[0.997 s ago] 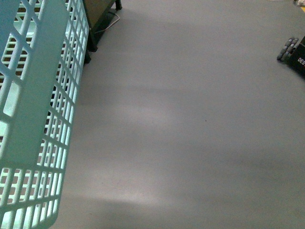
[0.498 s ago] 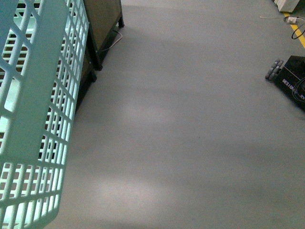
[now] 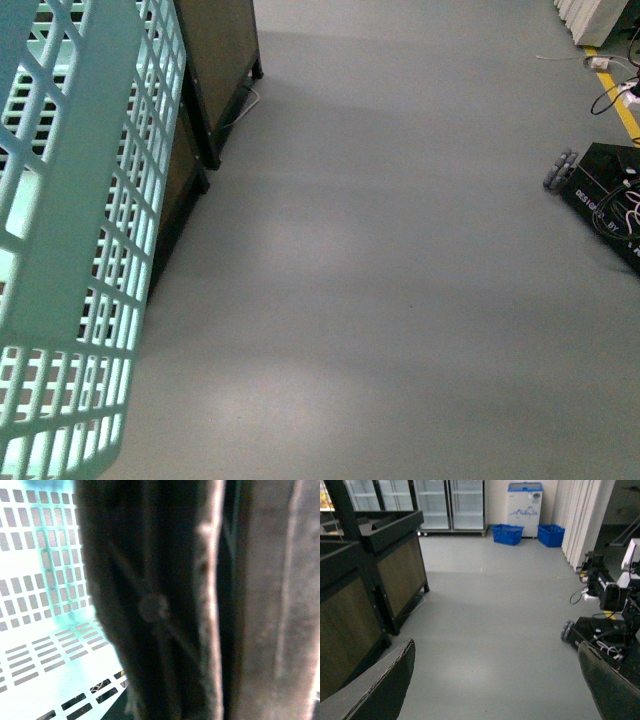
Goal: Pick mango and avocado into basket
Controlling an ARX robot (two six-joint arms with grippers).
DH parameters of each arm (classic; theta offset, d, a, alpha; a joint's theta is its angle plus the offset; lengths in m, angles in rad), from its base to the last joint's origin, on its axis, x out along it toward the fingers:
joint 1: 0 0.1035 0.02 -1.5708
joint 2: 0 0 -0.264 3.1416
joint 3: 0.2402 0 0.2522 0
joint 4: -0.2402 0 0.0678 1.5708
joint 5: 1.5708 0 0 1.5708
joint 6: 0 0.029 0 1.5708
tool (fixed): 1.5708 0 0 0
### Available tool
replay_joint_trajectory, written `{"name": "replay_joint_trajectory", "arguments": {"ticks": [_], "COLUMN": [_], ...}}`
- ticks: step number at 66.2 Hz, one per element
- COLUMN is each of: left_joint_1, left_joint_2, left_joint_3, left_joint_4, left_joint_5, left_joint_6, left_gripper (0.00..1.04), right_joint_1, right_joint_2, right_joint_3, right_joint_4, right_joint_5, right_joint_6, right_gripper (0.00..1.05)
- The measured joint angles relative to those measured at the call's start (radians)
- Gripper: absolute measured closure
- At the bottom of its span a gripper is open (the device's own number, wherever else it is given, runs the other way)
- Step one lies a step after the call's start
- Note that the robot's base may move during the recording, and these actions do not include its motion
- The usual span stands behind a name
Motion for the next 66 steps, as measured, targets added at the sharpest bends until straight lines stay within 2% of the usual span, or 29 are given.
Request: {"name": "replay_joint_trajectory", "arguments": {"ticks": [32,41,66], "left_joint_1": [0.000,-0.004,-0.002], "left_joint_2": [0.000,0.002,0.002], "left_joint_3": [0.001,0.002,0.002], "left_joint_4": [0.000,0.000,0.000], "left_joint_5": [0.000,0.026,0.000], "left_joint_6": [0.000,-0.007,-0.003], "left_gripper": [0.91,0.91,0.91], "right_joint_1": [0.000,0.000,0.000], "right_joint_2": [0.000,0.000,0.002], "right_joint_3": [0.000,0.000,0.000], "right_joint_4": [0.000,0.000,0.000], "right_joint_5": [0.003,0.005,0.001], "right_joint_6": [0.001,0.001,0.000], "right_gripper": [0.09,0.09,0.09]}}
